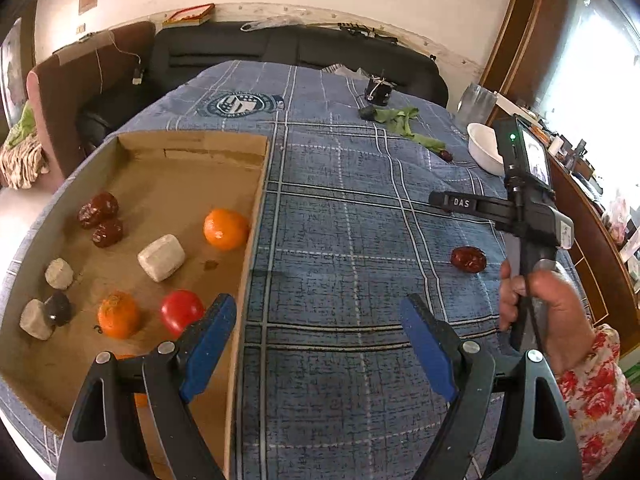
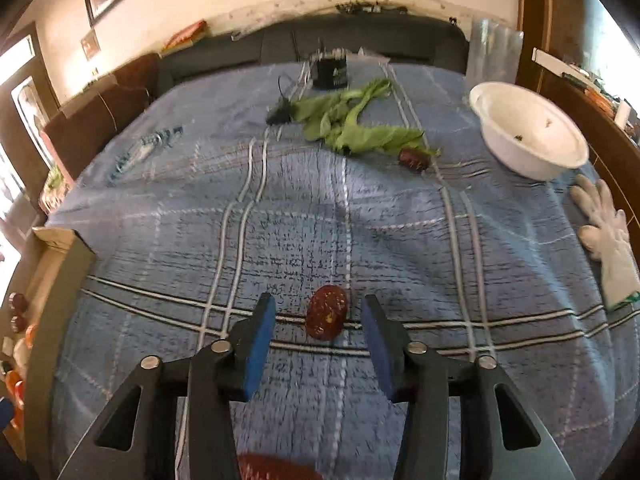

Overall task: Organize fruits
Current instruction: 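Grasp the large flat red date with the left tool while the right tool grasps a small date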

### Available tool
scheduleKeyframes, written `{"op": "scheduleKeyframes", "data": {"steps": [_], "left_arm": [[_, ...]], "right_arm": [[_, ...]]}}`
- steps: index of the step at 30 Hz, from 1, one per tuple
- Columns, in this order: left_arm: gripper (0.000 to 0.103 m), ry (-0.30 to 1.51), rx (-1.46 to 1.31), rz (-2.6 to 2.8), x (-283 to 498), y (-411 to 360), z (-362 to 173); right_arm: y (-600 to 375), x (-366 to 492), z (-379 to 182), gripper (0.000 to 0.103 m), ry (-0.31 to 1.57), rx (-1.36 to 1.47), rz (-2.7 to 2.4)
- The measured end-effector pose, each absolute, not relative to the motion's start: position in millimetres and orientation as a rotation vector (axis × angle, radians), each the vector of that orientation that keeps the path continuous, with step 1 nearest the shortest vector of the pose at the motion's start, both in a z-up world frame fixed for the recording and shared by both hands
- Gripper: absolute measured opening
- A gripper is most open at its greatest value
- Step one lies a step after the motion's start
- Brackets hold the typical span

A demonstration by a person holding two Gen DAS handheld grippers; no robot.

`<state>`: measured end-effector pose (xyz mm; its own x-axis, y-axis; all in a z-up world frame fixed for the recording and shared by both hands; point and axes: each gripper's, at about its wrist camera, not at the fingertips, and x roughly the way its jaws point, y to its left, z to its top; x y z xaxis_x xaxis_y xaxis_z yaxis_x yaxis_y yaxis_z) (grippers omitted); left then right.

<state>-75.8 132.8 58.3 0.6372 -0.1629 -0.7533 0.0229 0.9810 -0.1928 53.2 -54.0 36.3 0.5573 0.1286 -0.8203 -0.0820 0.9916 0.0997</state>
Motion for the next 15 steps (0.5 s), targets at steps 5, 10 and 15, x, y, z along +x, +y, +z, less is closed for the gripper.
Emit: {"op": "scheduleKeyframes", "data": {"steps": [5, 10, 15], "left_arm": [[0.083, 0.882, -0.154, -0.137, -69.0, 120.0, 58.1], [0.083, 0.898, -0.102, -0.210, -54.4, 88.1, 57.1], [0.083, 0.910, -0.029, -0.299, -36.2, 43.7, 50.3]], "right_arm": [[-64.4, 51.2, 42.3, 0.022, 0.958, 0.090, 0.140], [-95.7, 15.5, 58.2, 0.022, 0.915, 0.193, 0.166], [-126.1, -29.8, 69.0, 0.022, 0.853, 0.267, 0.158]]}}
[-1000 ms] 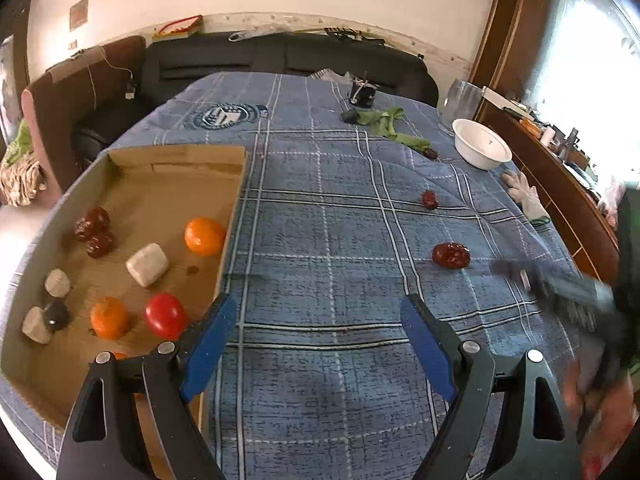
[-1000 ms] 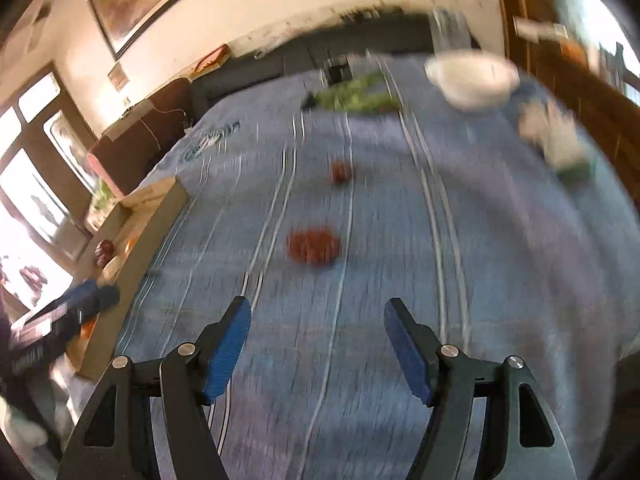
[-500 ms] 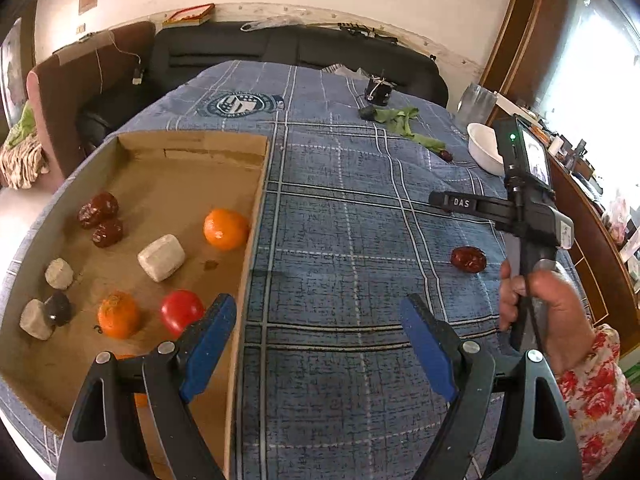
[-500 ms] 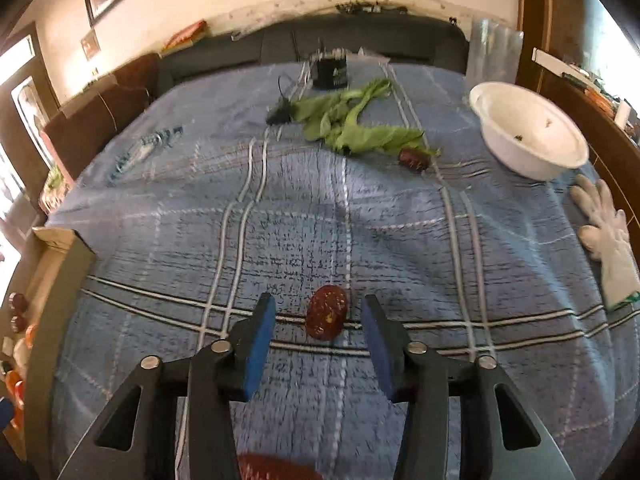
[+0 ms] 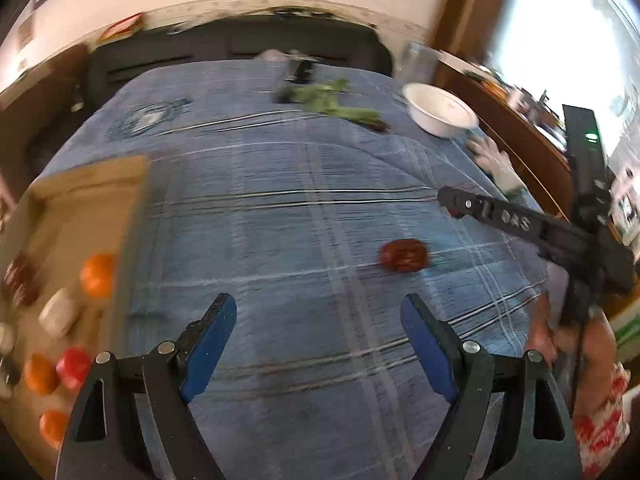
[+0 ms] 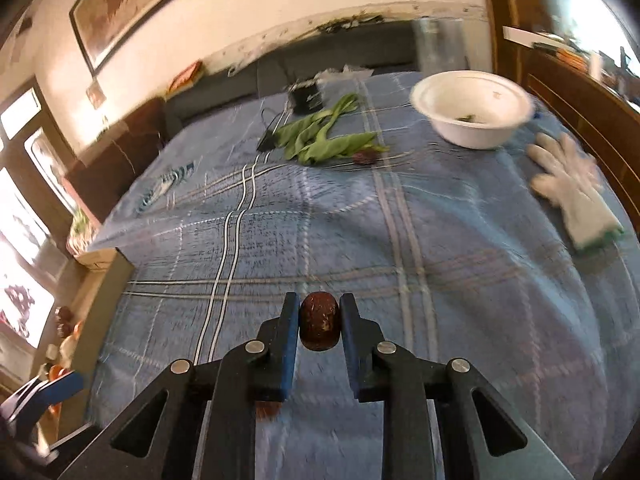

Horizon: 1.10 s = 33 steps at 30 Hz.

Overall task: Organize fruits
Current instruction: 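Grasp the large flat red date with the left tool while the right tool grasps a small date, then lower the large date into the box with the left tool while the right tool drops its date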

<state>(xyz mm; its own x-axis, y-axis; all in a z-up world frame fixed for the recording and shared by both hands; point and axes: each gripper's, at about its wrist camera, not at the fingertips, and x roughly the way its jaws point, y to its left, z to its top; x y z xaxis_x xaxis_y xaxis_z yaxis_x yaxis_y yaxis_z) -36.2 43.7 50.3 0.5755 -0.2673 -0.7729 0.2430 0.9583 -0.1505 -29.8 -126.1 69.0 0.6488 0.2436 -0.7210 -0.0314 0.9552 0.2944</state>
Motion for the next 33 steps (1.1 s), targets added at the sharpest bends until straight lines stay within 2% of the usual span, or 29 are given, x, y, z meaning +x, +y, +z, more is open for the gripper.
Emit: {"op": "scheduleKeyframes", "data": {"steps": [6, 15, 16, 18, 20, 33], "left_arm": [[0.083, 0.903, 0.036, -0.424, -4.0, 0.3, 35.2], [0.082, 0.945, 0.082, -0.478, 13.4, -32.0, 13.3], [0.081, 0.951, 0.094, -0.475, 12.9, -34.9, 9.9], [0.057, 0.936, 0.125, -0.438, 10.1, -36.7, 7.7], [0.044, 0.928, 0.143, -0.423, 8.6, -37.0, 9.1], [0.044, 0.906, -0.040, -0.376, -20.0, 11.7, 39.5]], "right_arm": [[-140.1, -48.4, 68.9, 0.022, 0.798, 0.255, 0.119], [-140.9, -46.3, 63.1, 0.022, 0.810, 0.261, 0.125], [-141.9, -46.0, 62.6, 0.022, 0.810, 0.266, 0.123], [-143.9, -45.9, 60.9, 0.022, 0.813, 0.278, 0.119], [-144.6, -44.9, 59.9, 0.022, 0.817, 0.284, 0.115], [-135.2, -47.7, 60.1, 0.022, 0.794, 0.252, 0.126]]}}
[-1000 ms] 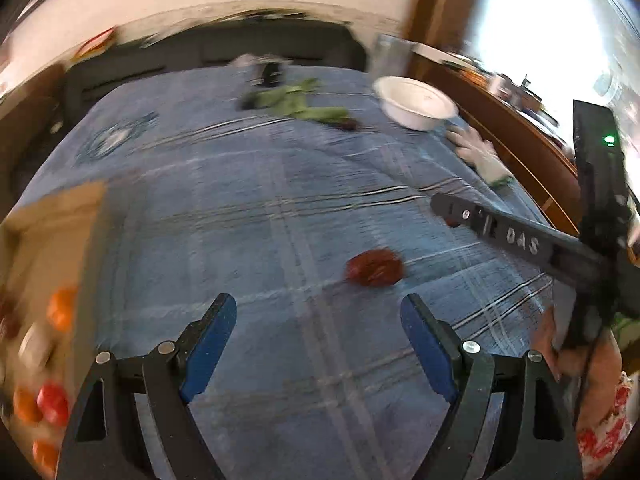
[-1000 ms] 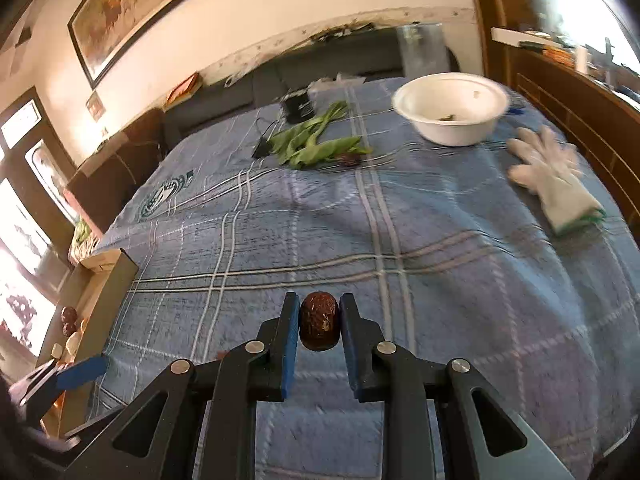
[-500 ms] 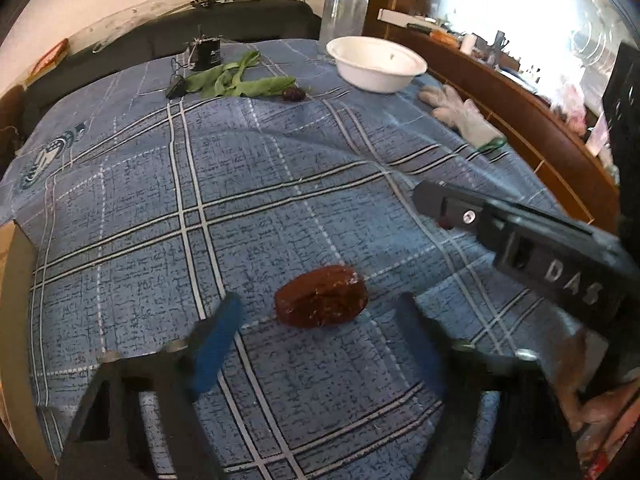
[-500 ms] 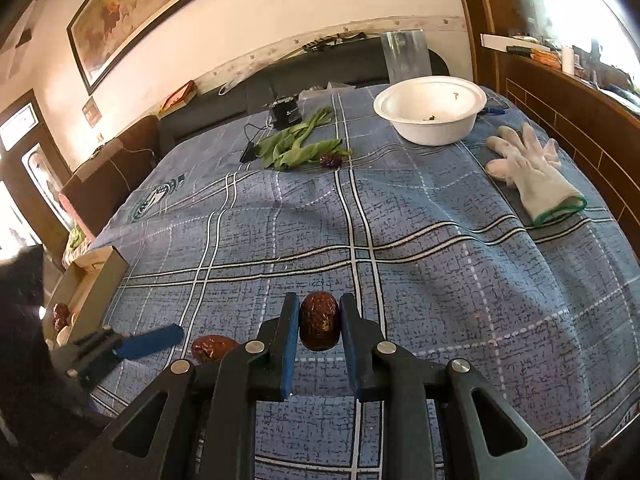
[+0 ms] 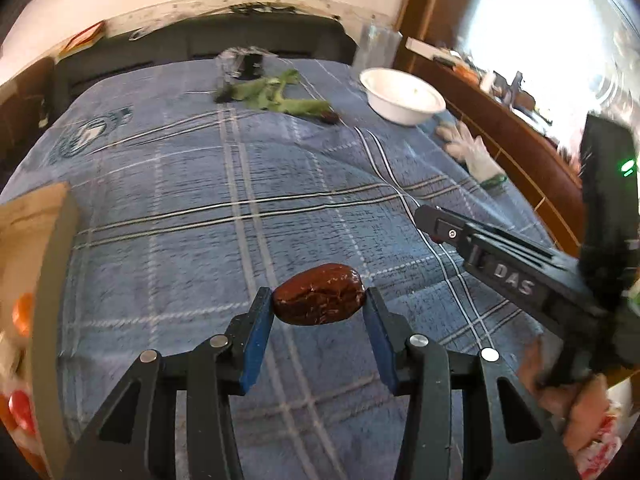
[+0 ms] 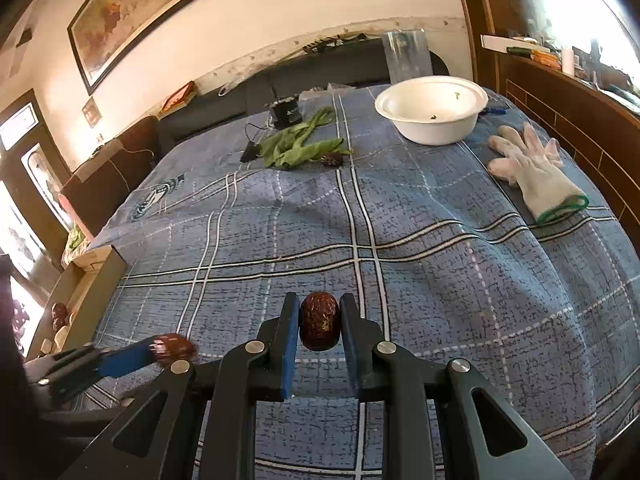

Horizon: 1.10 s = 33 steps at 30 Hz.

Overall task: Organize fruits
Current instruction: 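Lower the large date into the box with the left tool while the right tool drops its date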

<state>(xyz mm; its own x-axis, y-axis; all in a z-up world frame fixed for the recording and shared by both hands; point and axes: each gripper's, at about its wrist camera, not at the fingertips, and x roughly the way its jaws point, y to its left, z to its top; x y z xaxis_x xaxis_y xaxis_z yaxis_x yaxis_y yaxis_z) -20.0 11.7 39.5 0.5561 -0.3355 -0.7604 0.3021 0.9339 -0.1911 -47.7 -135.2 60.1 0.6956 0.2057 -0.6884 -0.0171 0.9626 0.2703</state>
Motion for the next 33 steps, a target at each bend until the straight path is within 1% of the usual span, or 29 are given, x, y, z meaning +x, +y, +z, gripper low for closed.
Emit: {"op": "scheduleKeyframes", "data": {"steps": [3, 11, 13, 15, 19, 26, 33], "left_arm": [[0.045, 0.892, -0.114, -0.350, -34.7, 40.2, 49.6], [0.045, 0.849, -0.255, -0.118, -72.7, 156.4, 67.7], [0.045, 0.849, -0.276, -0.047, -81.6, 185.6, 68.2], [0.045, 0.849, -0.290, 0.020, -90.9, 211.2, 66.0], [0.045, 0.839, -0.318, 0.153, -106.4, 257.7, 60.6], [0.045, 0.828, -0.306, 0.240, -119.3, 291.0, 52.6], [0.045, 0.842, -0.295, 0.238, -118.7, 299.0, 39.7]], "right_arm": [[-129.1, -50.2, 60.6, 0.022, 0.788, 0.221, 0.118], [-109.7, -56.2, 62.9, 0.022, 0.772, 0.144, 0.125], [-100.1, -59.7, 70.2, 0.022, 0.757, 0.125, 0.136], [-90.7, -64.1, 79.2, 0.022, 0.757, 0.166, 0.190], [-47.5, -74.7, 99.9, 0.022, 0.754, 0.192, 0.332], [68.5, -98.7, 112.1, 0.023, 0.797, 0.086, 0.612], [151.9, -121.3, 96.5, 0.023, 0.829, -0.077, 0.746]]}}
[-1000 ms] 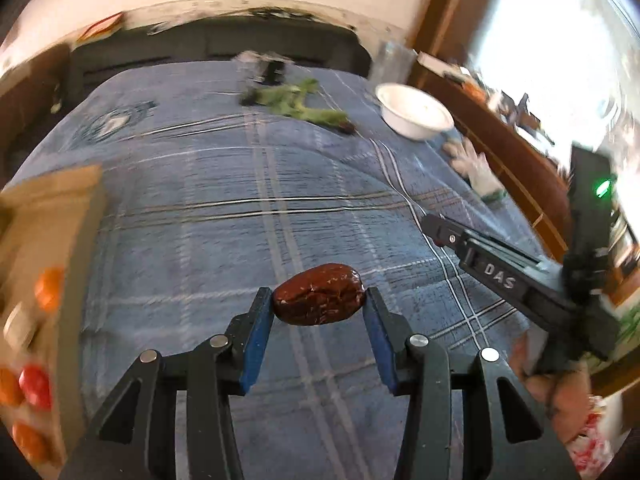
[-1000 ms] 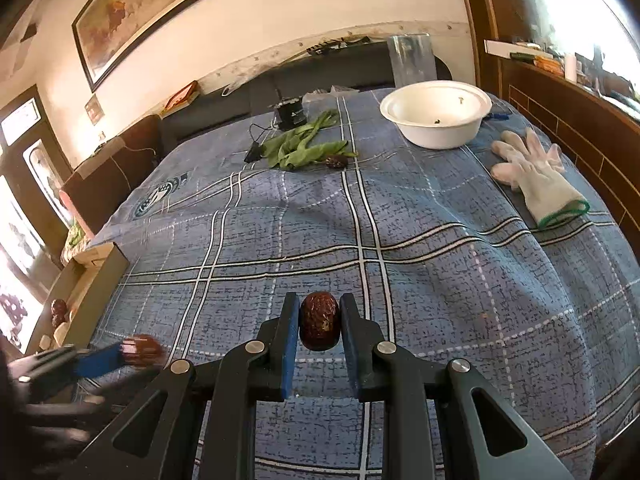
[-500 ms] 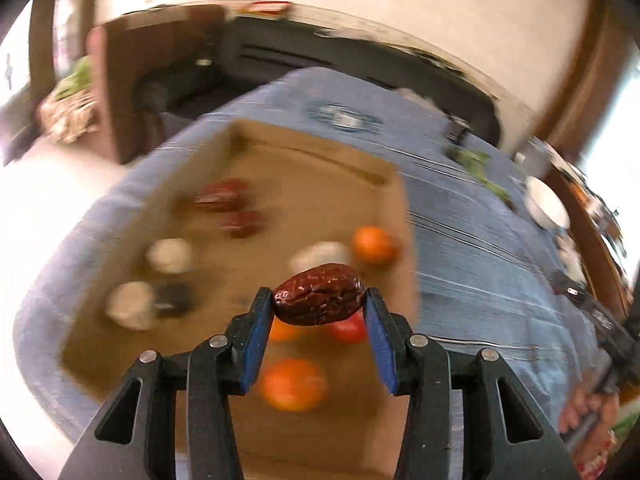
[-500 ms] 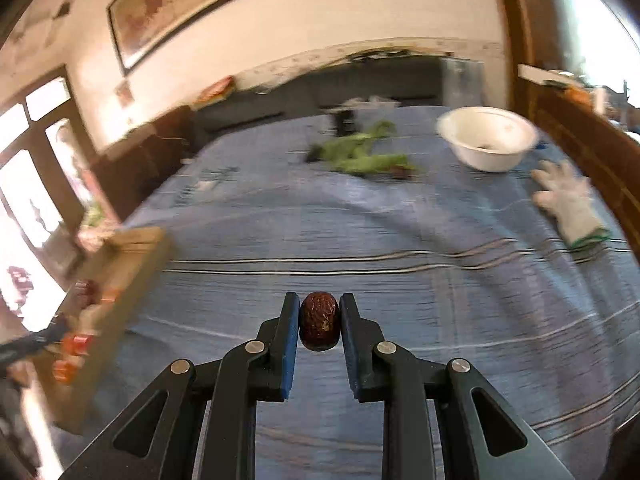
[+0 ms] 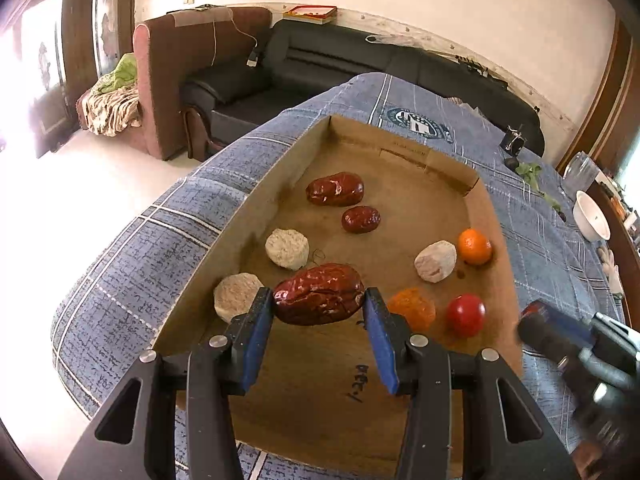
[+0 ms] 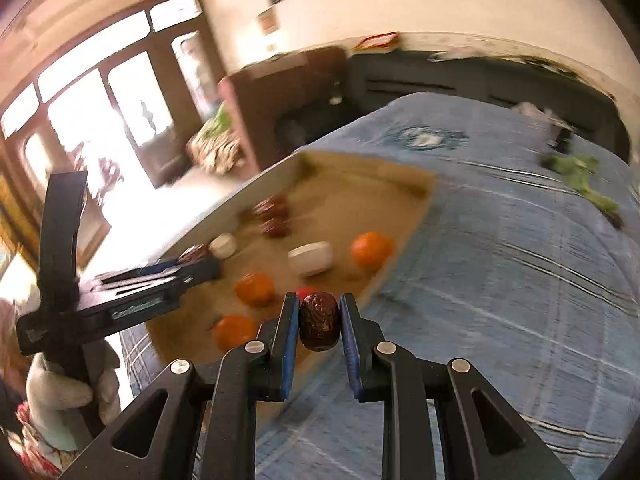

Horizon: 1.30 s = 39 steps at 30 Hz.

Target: Organize fruits

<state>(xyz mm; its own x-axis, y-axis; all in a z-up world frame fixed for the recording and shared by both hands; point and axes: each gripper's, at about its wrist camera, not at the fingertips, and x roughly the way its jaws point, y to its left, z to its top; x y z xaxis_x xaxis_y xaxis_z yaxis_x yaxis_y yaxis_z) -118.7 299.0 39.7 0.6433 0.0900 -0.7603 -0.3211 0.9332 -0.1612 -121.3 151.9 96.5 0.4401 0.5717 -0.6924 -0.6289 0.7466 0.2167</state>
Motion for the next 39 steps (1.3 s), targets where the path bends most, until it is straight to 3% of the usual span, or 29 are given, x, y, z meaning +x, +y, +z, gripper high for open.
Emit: {"op": "scheduleKeyframes", "data": {"steps": [8, 16, 27, 31, 35, 39], "left_arm": [[0.046, 0.838, -0.350, 0.214, -118.2, 303.7, 34.7], [0.057, 0.804, -0.375, 0.209, -126.1, 306.7, 47.3], [0.061, 0.757, -0.334, 0.205, -135.0, 289.8, 69.1], [0.064, 0.743, -0.273, 0.204, -135.6, 270.1, 76.0], [0.079, 0.720, -0.180, 0.244, -136.1, 245.1, 83.4], [0.082, 0.712, -0.096, 0.251, -136.8, 220.7, 89.7]], "right_arm": [[188.5, -137.4, 75.9, 0.023, 0.835, -0.218, 0.769], [186.2, -141.3, 76.0, 0.024, 0.839, -0.209, 0.779], [135.9, -146.2, 99.9, 0.061, 0.787, -0.055, 0.693], [107.2, -143.2, 105.4, 0.064, 0.770, 0.016, 0.593], [87.9, -139.8, 107.7, 0.069, 0.768, 0.055, 0.505], [75.4, -140.4, 105.8, 0.073, 0.774, 0.080, 0.479]]}}
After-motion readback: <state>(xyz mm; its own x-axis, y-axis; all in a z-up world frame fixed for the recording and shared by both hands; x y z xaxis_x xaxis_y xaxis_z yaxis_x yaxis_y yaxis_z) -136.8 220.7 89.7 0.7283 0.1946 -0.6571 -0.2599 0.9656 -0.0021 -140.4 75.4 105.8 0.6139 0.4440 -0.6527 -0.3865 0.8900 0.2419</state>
